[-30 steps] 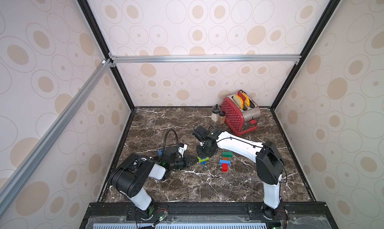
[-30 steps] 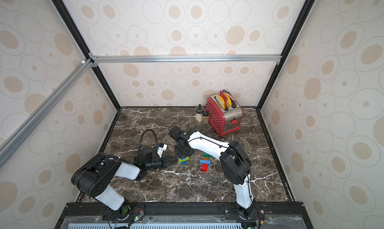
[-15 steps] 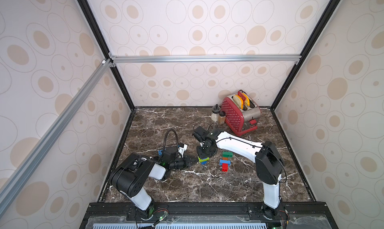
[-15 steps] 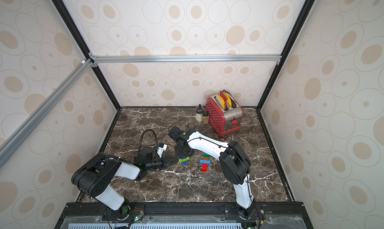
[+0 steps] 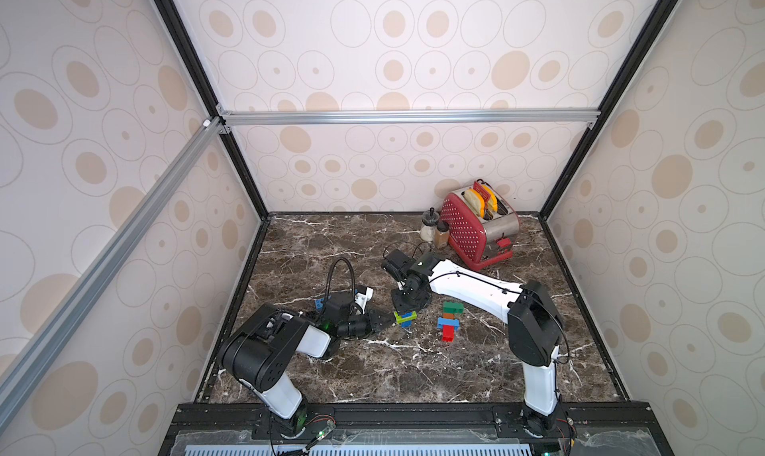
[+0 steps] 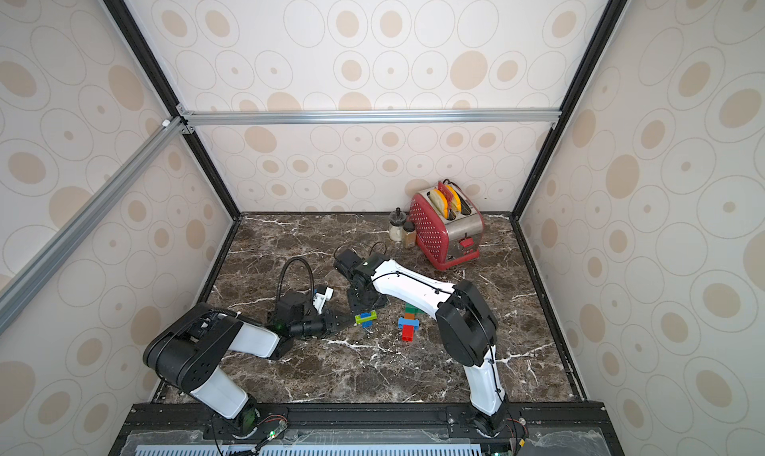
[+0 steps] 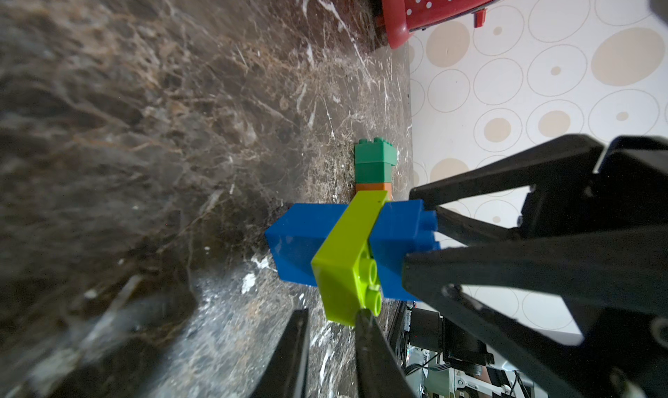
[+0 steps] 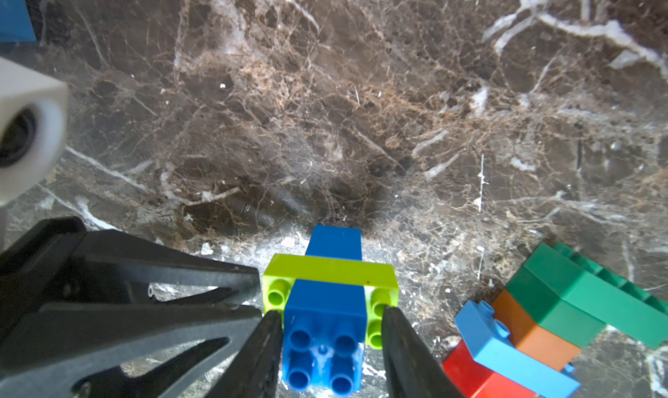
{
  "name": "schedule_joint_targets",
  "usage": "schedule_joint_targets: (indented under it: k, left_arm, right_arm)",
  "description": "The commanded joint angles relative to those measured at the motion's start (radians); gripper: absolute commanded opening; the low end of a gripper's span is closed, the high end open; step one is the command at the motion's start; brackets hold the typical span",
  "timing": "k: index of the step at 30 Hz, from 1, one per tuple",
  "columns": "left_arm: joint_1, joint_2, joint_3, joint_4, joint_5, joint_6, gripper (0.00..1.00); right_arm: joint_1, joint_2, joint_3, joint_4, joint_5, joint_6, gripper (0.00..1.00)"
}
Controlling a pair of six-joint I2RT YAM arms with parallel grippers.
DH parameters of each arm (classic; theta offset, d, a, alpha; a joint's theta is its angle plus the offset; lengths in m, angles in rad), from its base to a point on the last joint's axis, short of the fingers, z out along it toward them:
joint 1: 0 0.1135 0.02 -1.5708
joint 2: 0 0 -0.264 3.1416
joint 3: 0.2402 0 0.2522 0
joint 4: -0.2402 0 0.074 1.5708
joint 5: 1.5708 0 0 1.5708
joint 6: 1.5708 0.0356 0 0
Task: Assemble the letter f with lego
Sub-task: Assemble the lego brick with the lego brick.
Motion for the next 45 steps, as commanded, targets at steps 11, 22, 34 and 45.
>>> schedule_joint_targets:
  k: [11, 22, 34, 45]
  left_arm:
    - [-0.007, 0.015, 0.003, 0.038, 0.003, -0.01, 0.25]
    - [-0.007, 0.019, 0.004, 0.041, 0.003, -0.011, 0.25]
    - [-0.007, 0.038, 0.008, 0.062, 0.006, -0.021, 0.25]
    - [-0.006, 0.022, 0.006, 0.061, 0.006, -0.016, 0.25]
  right_arm:
    - [0.01, 0.026, 0.025, -0.033, 0.005, -0.011, 0.4]
    - [0.021, 0.02, 0.017, -0.035, 0.015, -0.009, 0.36]
    - [0.055, 0.036, 0.002, -0.027, 0.05, -0.016, 0.35]
    - [0.073, 0.029, -0.055, 0.001, 0.071, -0.019, 0.34]
